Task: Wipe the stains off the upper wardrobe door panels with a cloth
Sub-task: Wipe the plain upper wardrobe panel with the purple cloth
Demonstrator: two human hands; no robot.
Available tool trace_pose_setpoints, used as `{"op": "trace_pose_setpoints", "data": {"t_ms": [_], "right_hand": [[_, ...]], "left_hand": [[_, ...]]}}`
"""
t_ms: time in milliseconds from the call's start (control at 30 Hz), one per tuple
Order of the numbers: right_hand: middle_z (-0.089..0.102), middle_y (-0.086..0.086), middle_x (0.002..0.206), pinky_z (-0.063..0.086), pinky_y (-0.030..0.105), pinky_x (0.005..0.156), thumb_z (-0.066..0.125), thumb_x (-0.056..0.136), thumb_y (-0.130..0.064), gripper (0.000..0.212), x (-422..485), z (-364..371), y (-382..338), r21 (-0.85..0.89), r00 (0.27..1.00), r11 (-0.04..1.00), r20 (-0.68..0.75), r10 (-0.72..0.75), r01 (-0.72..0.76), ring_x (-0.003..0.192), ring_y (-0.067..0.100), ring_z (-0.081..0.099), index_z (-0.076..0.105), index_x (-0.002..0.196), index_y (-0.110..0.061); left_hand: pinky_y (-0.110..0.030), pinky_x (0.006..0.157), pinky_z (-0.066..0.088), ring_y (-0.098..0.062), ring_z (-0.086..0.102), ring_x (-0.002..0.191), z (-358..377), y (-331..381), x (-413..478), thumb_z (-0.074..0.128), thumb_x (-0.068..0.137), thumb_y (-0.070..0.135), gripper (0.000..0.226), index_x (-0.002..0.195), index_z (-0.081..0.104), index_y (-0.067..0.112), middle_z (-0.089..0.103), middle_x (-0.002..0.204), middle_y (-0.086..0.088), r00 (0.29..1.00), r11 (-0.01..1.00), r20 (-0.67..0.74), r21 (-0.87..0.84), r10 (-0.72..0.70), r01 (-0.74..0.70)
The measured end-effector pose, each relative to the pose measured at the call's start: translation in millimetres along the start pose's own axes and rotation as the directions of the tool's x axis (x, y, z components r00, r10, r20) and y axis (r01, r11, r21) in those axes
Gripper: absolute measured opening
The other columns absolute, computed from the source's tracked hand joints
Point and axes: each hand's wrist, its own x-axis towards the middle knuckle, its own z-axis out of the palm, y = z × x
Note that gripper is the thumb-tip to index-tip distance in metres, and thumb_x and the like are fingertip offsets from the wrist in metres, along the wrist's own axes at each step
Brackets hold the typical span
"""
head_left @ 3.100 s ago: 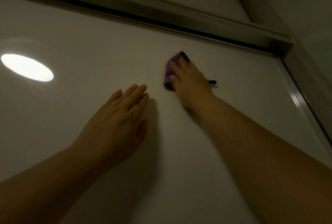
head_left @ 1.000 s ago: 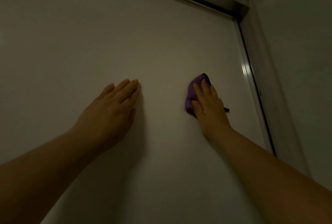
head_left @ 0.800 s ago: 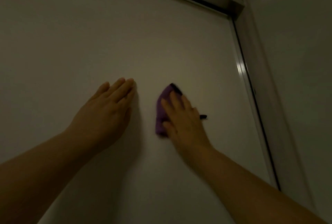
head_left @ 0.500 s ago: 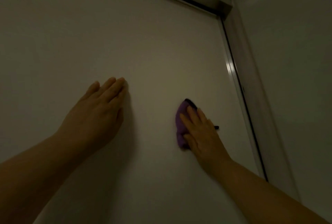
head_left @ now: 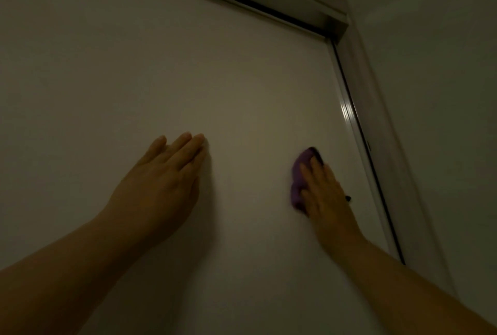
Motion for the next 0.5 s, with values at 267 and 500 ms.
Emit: {"op": "trace_pose_setpoints", "data": {"t_ms": [267, 500], "right_hand": [[0.002, 0.001, 0.157, 0.012, 0.046, 0.114, 0.025, 0.099, -0.037, 0.052, 88, 5, -54, -0.094, 0.988, 0.984, -0.039, 0.149, -0.152, 0.143, 0.027, 0.003, 0.011, 0.147, -0.026], [0.009, -0.007, 0.152, 0.009, 0.041, 0.112, 0.021, 0.090, -0.044, 0.053, 26, -3, -16, 0.001, 0.973, 0.974, 0.046, -0.227, 0.228, 0.142, 0.019, 0.007, 0.015, 0.141, -0.031]], "left_hand": [[-0.040, 0.107, 0.014, -0.027, 0.036, 0.129, -3, 3, 14, 0.028, 0.086, 0.029, 0.055, 0.130, 0.048, 0.002, 0.042, 0.140, -0.013, 0.999, 1.000, -0.051, 0.000, 0.008, -0.008], [-0.040, 0.107, 0.014, -0.029, 0.040, 0.127, 3, 3, 25, 0.027, 0.086, 0.030, 0.057, 0.132, 0.046, 0.001, 0.043, 0.139, -0.014, 0.999, 0.999, -0.032, 0.033, -0.001, 0.002]]}}
